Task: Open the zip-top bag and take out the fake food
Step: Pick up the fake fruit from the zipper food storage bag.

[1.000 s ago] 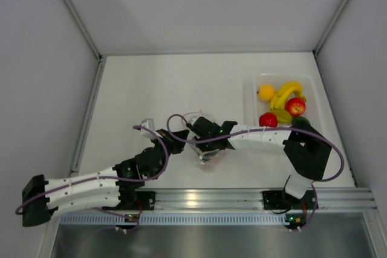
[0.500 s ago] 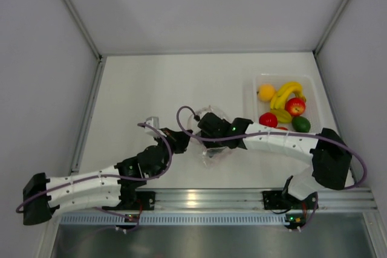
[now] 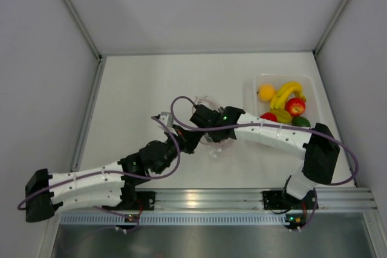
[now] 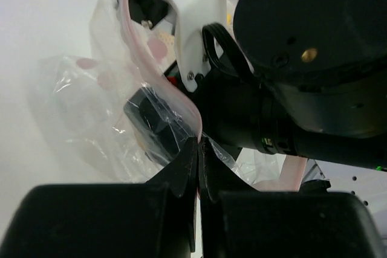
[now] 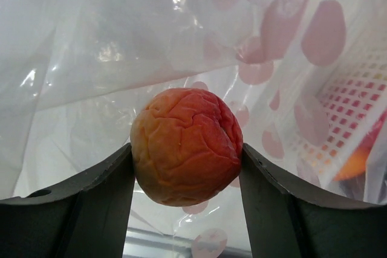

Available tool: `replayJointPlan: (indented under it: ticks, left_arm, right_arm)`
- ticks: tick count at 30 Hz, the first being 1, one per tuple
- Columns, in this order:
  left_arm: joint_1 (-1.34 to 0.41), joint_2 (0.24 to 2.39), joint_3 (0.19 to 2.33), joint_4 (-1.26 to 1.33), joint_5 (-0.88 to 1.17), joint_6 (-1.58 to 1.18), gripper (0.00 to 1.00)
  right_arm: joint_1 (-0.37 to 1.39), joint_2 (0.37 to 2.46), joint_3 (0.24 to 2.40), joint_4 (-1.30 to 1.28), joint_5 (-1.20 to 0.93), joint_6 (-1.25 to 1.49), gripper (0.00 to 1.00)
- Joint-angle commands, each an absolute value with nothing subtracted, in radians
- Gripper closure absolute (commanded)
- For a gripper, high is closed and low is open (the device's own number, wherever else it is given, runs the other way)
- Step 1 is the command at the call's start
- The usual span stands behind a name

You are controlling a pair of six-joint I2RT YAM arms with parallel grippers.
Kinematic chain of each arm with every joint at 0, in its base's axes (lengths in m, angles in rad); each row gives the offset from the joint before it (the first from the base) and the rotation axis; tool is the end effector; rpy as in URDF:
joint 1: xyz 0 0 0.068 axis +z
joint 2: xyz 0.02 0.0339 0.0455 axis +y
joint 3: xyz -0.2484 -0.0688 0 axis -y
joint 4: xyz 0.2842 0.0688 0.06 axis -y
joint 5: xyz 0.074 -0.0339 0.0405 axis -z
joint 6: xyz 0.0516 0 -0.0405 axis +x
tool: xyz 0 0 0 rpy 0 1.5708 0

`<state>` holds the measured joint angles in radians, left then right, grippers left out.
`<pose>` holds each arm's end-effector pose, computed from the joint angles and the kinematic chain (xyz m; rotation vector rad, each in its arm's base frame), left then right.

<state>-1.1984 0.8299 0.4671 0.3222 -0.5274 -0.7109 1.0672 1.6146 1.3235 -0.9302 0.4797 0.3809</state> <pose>0.1180 -0.2307 0.2472 -0.0169 1.7101 -1.0390 0.1952 0.3050 0.2250 -0.7581 2.4507 -0.1698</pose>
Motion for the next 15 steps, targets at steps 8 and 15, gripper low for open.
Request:
replayJointPlan:
  ticks: [8, 15]
  left_arm:
    - [-1.2, 0.891, 0.499, 0.365, -0.503, -0.673, 1.0]
    - [-1.2, 0.813, 0.471, 0.255, -0.661, -0.749, 1.0]
  right_arm:
    - [1.068, 1.583, 1.456, -1.026, 0.574, 0.393, 0.84]
    - [1.016, 1.507, 1.394, -1.005, 0.574, 0.383, 0.84]
